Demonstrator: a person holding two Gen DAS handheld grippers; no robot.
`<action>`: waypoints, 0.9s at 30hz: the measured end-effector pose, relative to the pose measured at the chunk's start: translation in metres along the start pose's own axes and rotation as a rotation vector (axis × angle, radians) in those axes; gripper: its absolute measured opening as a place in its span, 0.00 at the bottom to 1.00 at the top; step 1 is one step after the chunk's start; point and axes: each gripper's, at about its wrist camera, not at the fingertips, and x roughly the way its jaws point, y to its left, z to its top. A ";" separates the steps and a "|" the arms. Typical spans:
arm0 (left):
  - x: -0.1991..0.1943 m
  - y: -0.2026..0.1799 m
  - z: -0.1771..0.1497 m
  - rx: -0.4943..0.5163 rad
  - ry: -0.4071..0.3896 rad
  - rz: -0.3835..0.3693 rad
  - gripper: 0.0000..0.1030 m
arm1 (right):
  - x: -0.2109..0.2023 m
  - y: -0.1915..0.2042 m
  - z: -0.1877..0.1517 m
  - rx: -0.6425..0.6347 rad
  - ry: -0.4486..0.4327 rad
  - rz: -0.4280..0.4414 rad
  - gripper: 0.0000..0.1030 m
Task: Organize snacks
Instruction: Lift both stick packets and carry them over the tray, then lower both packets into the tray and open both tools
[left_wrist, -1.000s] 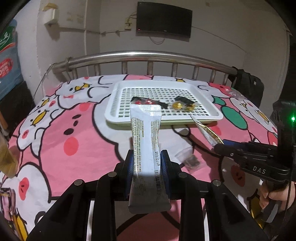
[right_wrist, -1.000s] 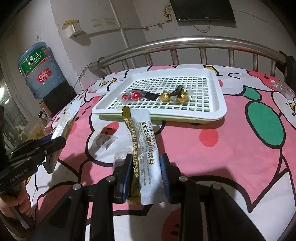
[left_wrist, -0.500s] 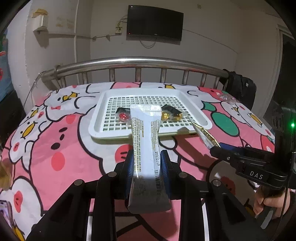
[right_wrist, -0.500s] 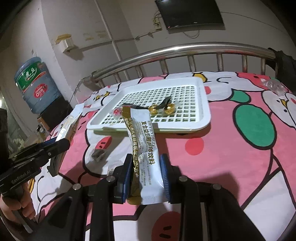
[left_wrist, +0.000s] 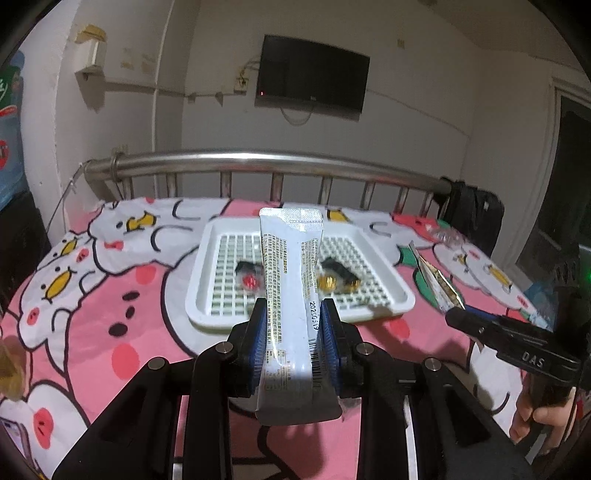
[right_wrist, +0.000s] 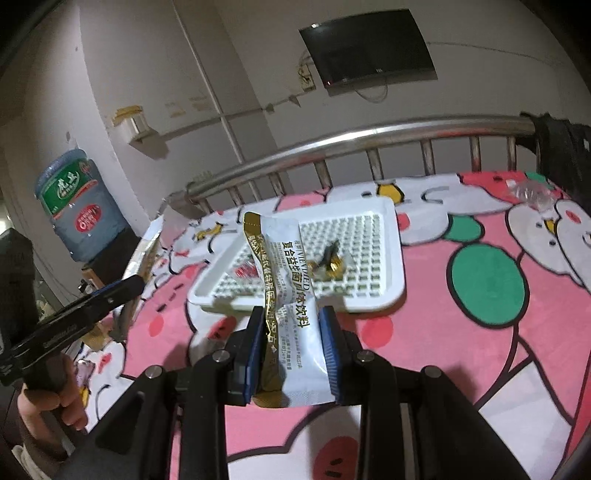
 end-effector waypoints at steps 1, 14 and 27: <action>-0.002 0.000 0.002 -0.002 -0.008 -0.003 0.24 | -0.004 0.004 0.005 -0.003 -0.009 0.014 0.31; -0.030 -0.001 0.053 -0.024 -0.151 -0.050 0.24 | -0.031 0.036 0.060 -0.010 -0.121 0.102 0.31; -0.013 0.003 0.084 -0.065 -0.218 -0.059 0.24 | -0.004 0.028 0.098 0.041 -0.165 0.080 0.31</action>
